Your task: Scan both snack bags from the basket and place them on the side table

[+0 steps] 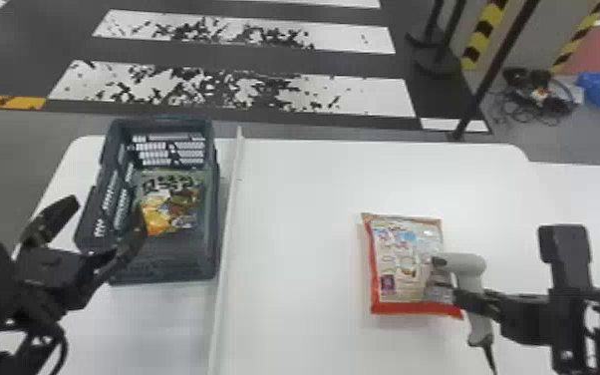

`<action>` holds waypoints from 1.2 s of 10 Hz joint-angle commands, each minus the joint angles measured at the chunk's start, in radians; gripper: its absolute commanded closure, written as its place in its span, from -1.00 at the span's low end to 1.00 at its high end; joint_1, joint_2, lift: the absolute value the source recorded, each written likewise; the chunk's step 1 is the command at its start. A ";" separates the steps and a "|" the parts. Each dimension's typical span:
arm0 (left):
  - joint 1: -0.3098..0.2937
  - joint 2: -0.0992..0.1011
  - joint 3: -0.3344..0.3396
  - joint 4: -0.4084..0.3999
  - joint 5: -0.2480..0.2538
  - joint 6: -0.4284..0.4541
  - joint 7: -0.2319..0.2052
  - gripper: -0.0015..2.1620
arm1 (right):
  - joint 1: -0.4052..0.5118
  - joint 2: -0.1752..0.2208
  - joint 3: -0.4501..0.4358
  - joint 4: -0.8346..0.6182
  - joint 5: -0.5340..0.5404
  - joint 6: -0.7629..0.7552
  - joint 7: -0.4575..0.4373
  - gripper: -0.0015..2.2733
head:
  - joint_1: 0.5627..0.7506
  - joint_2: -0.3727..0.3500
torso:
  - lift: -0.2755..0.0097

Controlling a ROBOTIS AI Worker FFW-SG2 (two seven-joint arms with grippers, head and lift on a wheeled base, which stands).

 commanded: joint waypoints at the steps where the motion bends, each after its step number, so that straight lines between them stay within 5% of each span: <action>1: 0.000 -0.002 0.000 0.000 0.000 0.000 0.000 -0.87 | -0.002 0.000 -0.003 0.000 -0.001 -0.001 0.000 0.99 | 0.41 -0.14 | 0.41; 5: 0.000 0.000 0.000 0.000 0.002 0.000 0.000 -0.87 | -0.065 -0.011 -0.090 0.052 0.001 -0.007 0.000 0.99 | 0.41 -0.22 | 0.41; 12: 0.000 0.000 0.000 0.000 0.003 0.000 0.000 -0.87 | -0.182 -0.089 -0.101 0.445 0.060 -0.314 -0.005 0.99 | 0.41 -0.58 | 0.41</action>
